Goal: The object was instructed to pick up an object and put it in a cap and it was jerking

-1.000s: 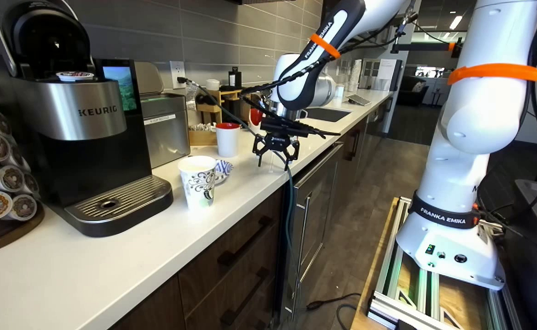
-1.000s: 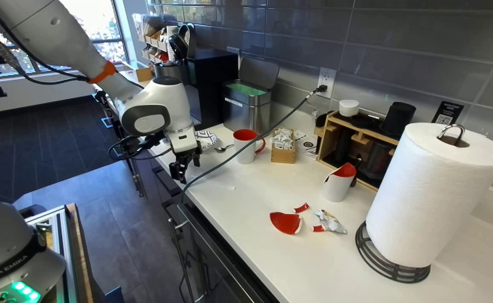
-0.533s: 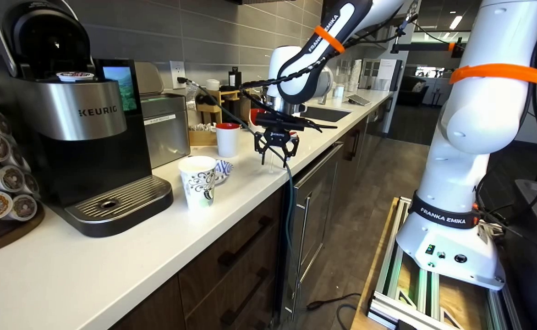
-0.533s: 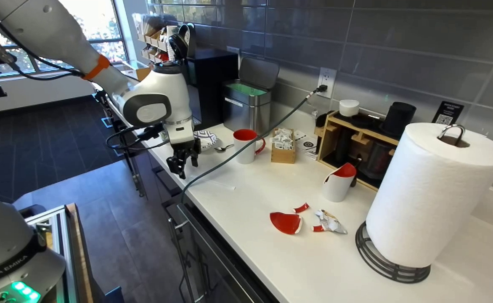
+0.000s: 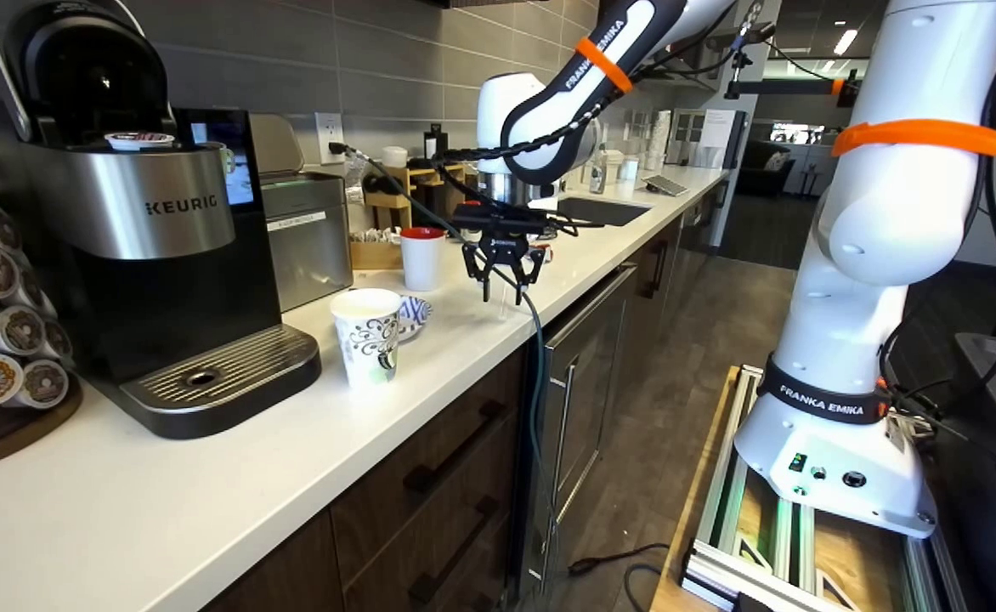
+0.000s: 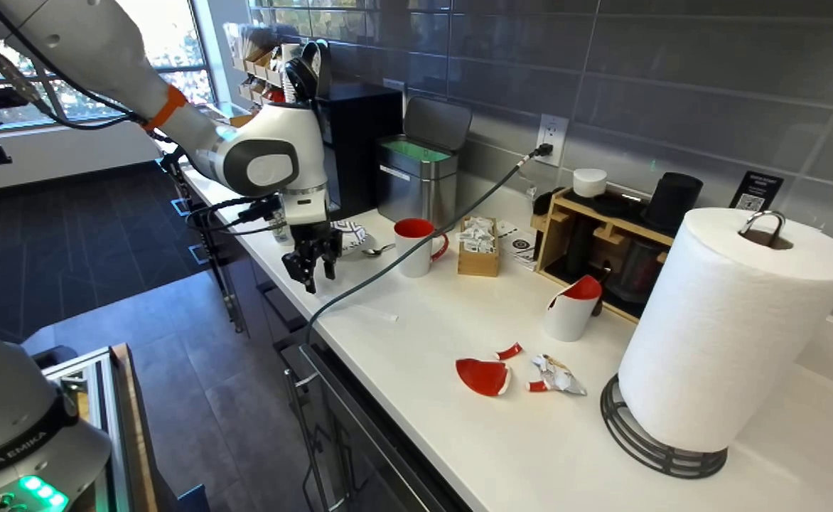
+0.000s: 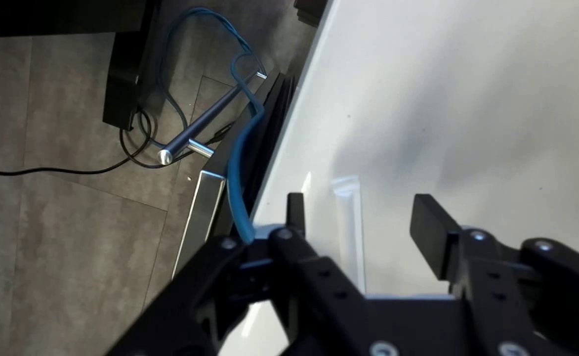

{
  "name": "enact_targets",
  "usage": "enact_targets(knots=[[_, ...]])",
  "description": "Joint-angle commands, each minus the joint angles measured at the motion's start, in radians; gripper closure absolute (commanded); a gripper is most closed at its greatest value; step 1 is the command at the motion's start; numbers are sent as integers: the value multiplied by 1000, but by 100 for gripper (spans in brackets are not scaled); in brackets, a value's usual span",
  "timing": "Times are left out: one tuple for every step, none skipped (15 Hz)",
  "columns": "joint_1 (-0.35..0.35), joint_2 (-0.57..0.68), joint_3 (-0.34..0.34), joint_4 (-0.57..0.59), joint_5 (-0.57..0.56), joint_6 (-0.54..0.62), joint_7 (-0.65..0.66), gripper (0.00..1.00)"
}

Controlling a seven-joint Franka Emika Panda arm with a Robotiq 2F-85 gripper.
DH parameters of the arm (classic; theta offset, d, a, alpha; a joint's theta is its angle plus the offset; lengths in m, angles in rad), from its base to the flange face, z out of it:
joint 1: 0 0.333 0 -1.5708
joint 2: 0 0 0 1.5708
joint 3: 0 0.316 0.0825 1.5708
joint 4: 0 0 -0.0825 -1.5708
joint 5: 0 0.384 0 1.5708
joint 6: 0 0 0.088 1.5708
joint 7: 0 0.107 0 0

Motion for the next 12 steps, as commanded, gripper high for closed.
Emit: enact_targets(knots=[[9,39,-4,33,-32,-3,32,38],[9,43,-7,31,-26,0,28,37],[9,48,-9,30,-20,2,25,35],[9,54,-11,28,-18,3,24,38],[11,61,-12,27,-16,8,23,39],[12,69,-13,29,-16,11,26,41],[13,77,-14,29,-9,23,27,41],[14,84,-16,32,-5,32,28,40],[15,90,-17,33,1,42,24,43],[15,95,-20,36,2,48,24,45],[15,101,-22,38,3,54,24,47],[15,107,-24,39,6,62,21,54]])
